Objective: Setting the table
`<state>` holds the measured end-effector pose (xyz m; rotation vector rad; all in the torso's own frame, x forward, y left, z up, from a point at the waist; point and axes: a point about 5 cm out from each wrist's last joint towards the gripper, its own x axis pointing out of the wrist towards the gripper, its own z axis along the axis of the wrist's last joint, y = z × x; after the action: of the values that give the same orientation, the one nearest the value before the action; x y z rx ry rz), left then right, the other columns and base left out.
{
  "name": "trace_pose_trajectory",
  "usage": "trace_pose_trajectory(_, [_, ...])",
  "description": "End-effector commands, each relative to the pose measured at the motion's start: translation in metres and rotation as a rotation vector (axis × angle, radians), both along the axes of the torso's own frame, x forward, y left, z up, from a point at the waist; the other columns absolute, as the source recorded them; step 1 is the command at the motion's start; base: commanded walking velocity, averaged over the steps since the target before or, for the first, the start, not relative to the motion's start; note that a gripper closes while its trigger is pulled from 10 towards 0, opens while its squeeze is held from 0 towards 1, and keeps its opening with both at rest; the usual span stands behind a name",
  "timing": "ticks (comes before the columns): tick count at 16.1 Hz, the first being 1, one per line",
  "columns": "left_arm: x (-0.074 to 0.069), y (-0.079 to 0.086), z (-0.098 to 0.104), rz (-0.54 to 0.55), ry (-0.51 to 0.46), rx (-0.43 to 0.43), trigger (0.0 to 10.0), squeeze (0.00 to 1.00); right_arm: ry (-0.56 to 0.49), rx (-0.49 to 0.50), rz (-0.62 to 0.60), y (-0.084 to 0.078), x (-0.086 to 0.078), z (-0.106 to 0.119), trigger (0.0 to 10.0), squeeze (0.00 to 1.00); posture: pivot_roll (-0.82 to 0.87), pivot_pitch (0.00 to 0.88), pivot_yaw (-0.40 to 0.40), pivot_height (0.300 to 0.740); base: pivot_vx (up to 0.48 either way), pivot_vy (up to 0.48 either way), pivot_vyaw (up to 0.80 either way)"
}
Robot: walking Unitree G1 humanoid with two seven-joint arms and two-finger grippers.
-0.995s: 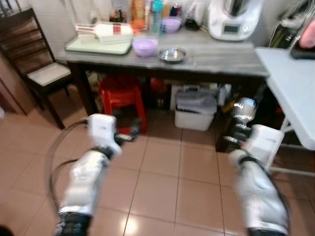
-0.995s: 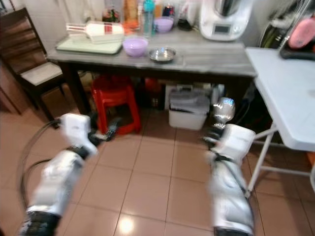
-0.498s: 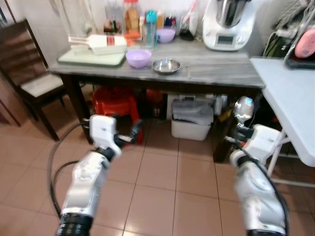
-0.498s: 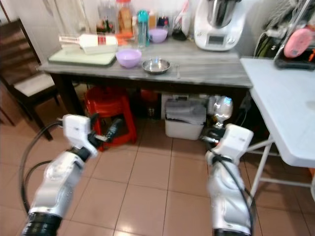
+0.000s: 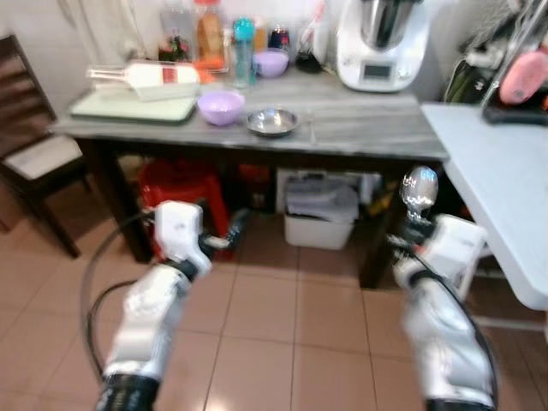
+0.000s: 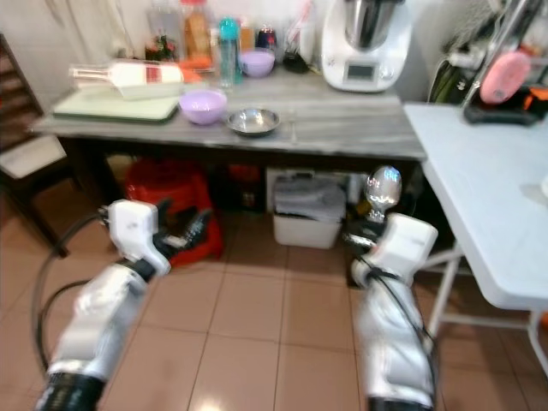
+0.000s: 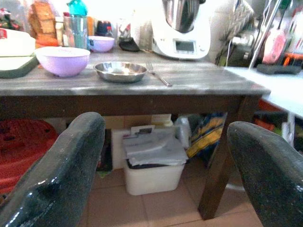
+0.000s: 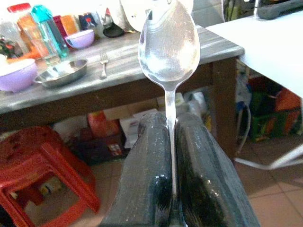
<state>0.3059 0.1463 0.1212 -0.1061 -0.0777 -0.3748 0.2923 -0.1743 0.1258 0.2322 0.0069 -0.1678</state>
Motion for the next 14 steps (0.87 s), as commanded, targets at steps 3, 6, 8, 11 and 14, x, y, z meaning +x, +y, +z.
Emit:
trace_pose_trajectory(3, [0.0015,-0.0084,0.0040,-0.022,-0.011,-0.008,10.0,0.00,-0.008,-0.020,-0.028,-0.0101,-0.0014,0.0030,10.0,0.00,-0.04,0.000,0.004,0.740,0.304,0.000,0.00])
trace_pose_trajectory(6, [0.0014,-0.0076,0.0025,-0.024,-0.006,-0.004,10.0,0.00,-0.009,-0.020,-0.020,-0.0093,0.0001,0.0032,10.0,0.00,-0.04,0.000,0.004,0.740,0.304,0.000,0.00])
trace_pose_trajectory(8, [0.0007,-0.0067,0.0011,-0.024,-0.002,-0.001,10.0,0.00,-0.009,-0.021,-0.022,-0.0099,0.0002,0.0029,10.0,0.00,-0.04,0.000,0.005,0.740,0.302,0.000,0.00])
trace_pose_trajectory(11, [0.0011,-0.0075,0.0004,-0.026,-0.001,0.001,10.0,0.00,-0.007,-0.018,-0.025,-0.0105,-0.0001,0.0023,10.0,0.00,-0.04,0.000,0.005,0.740,0.304,0.000,0.00])
trace_pose_trajectory(14, [0.0010,-0.0075,0.0002,-0.029,0.000,0.001,10.0,0.00,-0.002,-0.012,-0.027,-0.0104,-0.0002,0.0012,10.0,0.00,-0.04,0.000,0.005,0.740,0.304,0.000,0.00])
